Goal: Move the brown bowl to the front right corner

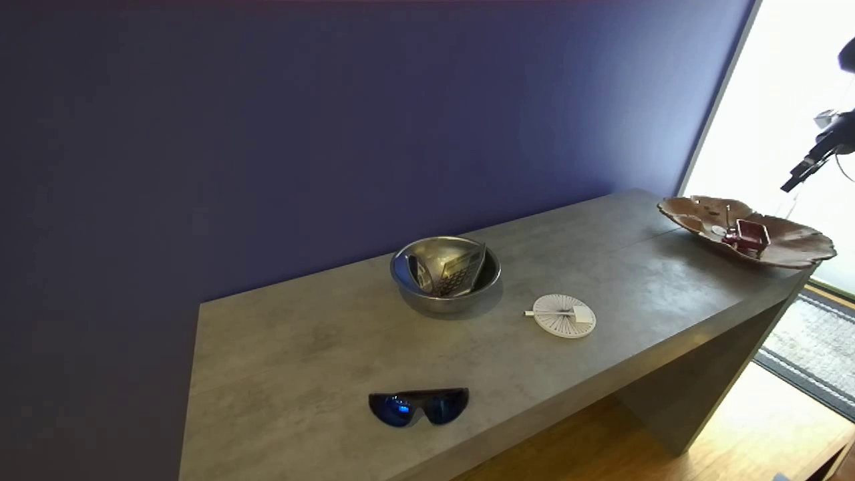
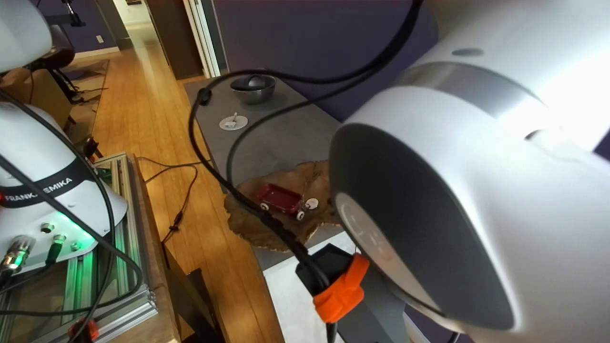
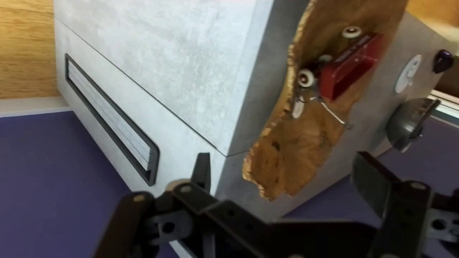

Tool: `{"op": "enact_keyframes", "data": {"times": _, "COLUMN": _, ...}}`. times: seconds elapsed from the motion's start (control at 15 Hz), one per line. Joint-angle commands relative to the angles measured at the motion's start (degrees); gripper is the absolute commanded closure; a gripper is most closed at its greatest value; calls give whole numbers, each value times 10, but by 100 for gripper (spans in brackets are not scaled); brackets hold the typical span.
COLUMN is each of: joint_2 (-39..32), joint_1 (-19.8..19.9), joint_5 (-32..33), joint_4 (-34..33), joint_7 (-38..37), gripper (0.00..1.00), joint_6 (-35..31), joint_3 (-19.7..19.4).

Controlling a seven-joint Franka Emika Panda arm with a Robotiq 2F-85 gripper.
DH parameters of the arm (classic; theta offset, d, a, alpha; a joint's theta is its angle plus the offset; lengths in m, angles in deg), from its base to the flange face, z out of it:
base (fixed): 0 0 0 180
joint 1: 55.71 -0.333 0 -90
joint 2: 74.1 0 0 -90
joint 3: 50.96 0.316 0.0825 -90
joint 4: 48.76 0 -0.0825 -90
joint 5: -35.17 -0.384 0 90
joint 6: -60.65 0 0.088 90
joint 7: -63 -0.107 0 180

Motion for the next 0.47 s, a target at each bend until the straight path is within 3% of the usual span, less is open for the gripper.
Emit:
{"op": "enact_keyframes", "data": {"times": 0.0, "joint_2": 95, "joint_1": 31, "joint_5": -1, "joint_4": 94, "joint_7": 40, "gripper": 0, "joint_6": 88, "joint_3": -1}}
{"op": "enact_keyframes", "data": {"times": 0.2, "joint_2": 136, "joint_1": 29, "joint_5": 36, "joint_4": 150, "joint_7": 66, "gripper": 0, "joint_6": 178, "joint_3": -18}}
{"op": "enact_keyframes", "data": {"times": 0.33, "joint_2": 158, "joint_1": 16, "joint_5": 61, "joint_4": 193, "joint_7": 82, "gripper": 0, "joint_6": 180, "joint_3": -29}}
{"op": "enact_keyframes", "data": {"times": 0.4, "joint_2": 120, "joint_1": 18, "joint_5": 37, "joint_4": 137, "joint_7": 65, "gripper": 0, "joint_6": 181, "joint_3": -27}}
